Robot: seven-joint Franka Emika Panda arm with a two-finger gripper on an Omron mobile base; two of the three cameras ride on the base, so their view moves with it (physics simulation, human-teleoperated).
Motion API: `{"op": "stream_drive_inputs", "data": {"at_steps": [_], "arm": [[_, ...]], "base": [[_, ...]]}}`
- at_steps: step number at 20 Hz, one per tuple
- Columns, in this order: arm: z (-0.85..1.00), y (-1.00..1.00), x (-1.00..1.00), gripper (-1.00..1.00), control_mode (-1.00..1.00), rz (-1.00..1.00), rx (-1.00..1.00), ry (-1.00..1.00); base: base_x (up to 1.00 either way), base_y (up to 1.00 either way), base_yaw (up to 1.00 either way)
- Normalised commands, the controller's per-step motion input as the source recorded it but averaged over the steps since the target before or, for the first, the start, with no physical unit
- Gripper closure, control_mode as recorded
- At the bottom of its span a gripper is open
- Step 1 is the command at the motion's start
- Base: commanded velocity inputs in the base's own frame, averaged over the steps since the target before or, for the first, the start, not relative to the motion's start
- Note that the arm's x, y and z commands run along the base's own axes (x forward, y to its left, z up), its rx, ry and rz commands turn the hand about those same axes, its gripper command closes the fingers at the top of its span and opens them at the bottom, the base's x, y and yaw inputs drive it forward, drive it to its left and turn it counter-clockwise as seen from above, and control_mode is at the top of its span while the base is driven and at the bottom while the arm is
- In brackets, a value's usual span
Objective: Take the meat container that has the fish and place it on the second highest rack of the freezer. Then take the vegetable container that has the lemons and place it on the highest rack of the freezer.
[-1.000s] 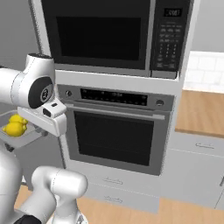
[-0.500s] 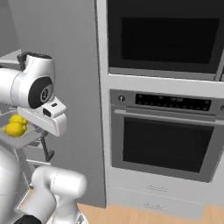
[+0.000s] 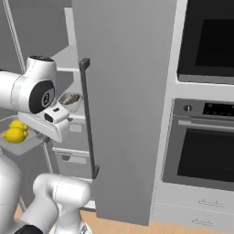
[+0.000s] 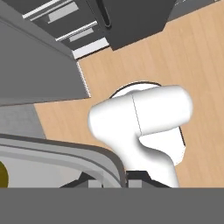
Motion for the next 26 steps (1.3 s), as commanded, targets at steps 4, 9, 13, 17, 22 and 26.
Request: {"op": "stream_drive_inputs", "data": {"at_steps": [4,9,13,17,22,26], "arm": [[0.00,0.00,0.00,1.00,1.00,0.00,0.00,0.00],[0.00,0.00,0.00,1.00,1.00,0.00,0.00,0.00],[0.00,0.00,0.00,1.00,1.00,0.00,0.00,0.00],[0.00,0.05,0.00,1.00,-1.00,0.03,0.01,0.00],[0.23,0.09,-0.37,1.00,-1.00,-0.12,0.05,-0.14],[0.34,0.14,-0.01,1.00,-1.00,-0.60,0.02,-0.16]], "base": [[0.58,0.49,-0.04],[0.79,0.02,0.05],[0.69,0.24,0.16],[0.24,0.23,0.13],[0.00,0.00,0.00],[0.00,0.00,0.00]]}}
